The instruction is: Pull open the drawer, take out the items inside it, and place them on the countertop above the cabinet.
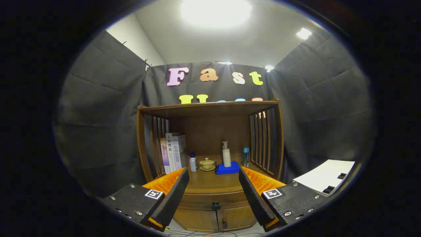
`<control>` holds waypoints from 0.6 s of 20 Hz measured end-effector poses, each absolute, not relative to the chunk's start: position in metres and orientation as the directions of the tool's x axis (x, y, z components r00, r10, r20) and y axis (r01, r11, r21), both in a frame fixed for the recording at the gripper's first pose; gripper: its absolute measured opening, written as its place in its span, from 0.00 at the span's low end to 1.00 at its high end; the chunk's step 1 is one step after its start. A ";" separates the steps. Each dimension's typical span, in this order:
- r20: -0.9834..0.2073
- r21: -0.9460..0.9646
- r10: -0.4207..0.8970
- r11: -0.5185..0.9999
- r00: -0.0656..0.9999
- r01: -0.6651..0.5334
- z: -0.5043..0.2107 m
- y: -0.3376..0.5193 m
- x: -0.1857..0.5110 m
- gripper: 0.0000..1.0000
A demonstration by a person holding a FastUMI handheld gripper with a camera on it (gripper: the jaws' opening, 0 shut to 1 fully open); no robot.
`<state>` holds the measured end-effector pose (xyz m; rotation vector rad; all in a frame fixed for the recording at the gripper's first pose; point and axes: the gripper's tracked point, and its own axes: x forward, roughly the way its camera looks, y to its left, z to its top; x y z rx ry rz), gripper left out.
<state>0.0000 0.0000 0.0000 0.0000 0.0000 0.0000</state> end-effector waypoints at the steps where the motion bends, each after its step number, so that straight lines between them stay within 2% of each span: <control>1: 0.001 -0.008 0.001 1.000 1.000 -0.001 0.000 0.000 0.000 0.95; 12: -0.016 -0.004 0.028 1.000 0.999 -0.028 -0.007 0.006 0.002 0.94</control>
